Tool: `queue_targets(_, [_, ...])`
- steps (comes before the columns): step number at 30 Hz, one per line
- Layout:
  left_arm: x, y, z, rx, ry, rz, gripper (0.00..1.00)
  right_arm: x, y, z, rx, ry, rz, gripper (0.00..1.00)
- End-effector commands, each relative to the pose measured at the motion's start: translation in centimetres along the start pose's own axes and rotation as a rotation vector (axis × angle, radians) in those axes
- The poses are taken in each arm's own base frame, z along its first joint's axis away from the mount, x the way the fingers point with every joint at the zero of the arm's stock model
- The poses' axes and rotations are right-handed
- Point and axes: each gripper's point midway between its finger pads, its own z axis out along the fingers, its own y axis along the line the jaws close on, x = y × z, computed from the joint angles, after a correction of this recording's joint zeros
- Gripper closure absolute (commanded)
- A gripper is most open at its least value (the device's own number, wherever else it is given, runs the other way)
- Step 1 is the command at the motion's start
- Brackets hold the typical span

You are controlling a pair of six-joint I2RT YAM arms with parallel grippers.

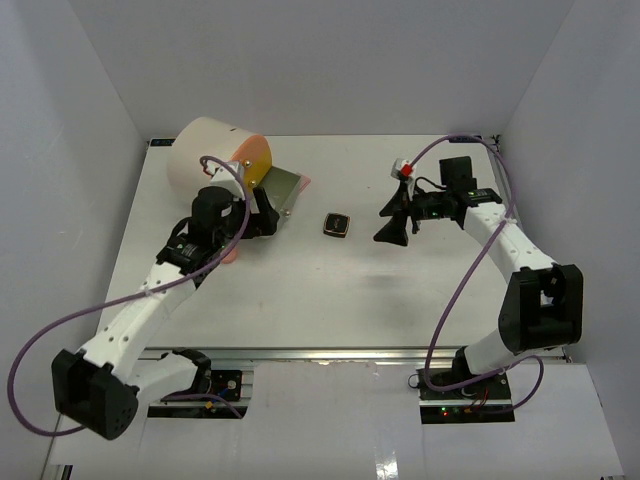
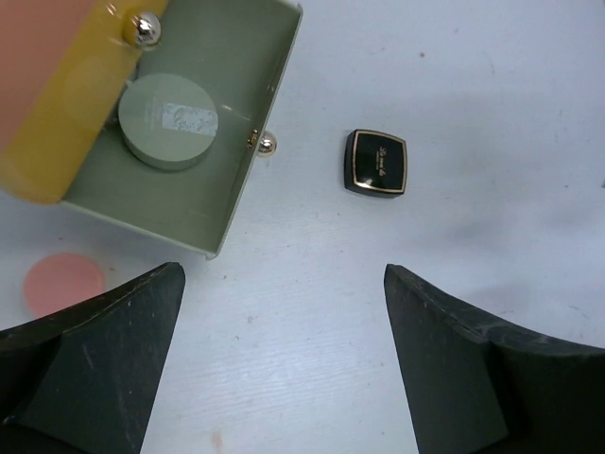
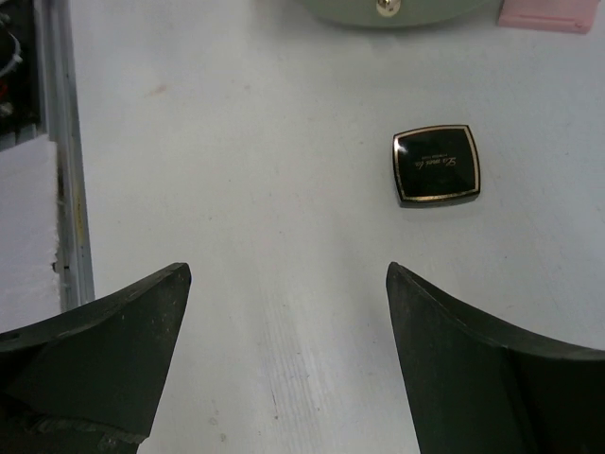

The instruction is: Organize the makeup

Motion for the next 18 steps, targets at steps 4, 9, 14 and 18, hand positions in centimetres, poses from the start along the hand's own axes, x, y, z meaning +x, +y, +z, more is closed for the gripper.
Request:
queue_targets(4, [-3.5,1.4,-6.9,-0.037,-0.161,0.077,0.02,2.4,-3.4,6.9,0.272,0.334,-0.202,0.1])
queue_targets(9, [-2.2,3.3,-8.5,-0.087,-0.186,0.121,0.02,2.4,-4.8,11.5,0.281,0.397,-0.23,0.1])
queue_targets(14, [-0.9,4.9,-9.4,-0.134,-0.214,0.129,0.02,3.7,-7.3,14.2,0.269,0.52,-0.349,0.1])
queue_targets(18, [-0.8,5.6,-10.2,-0.152,-0.259,0.12,0.02,2.8,-10.2,15.5,0.298,0.588,-0.393,0.1])
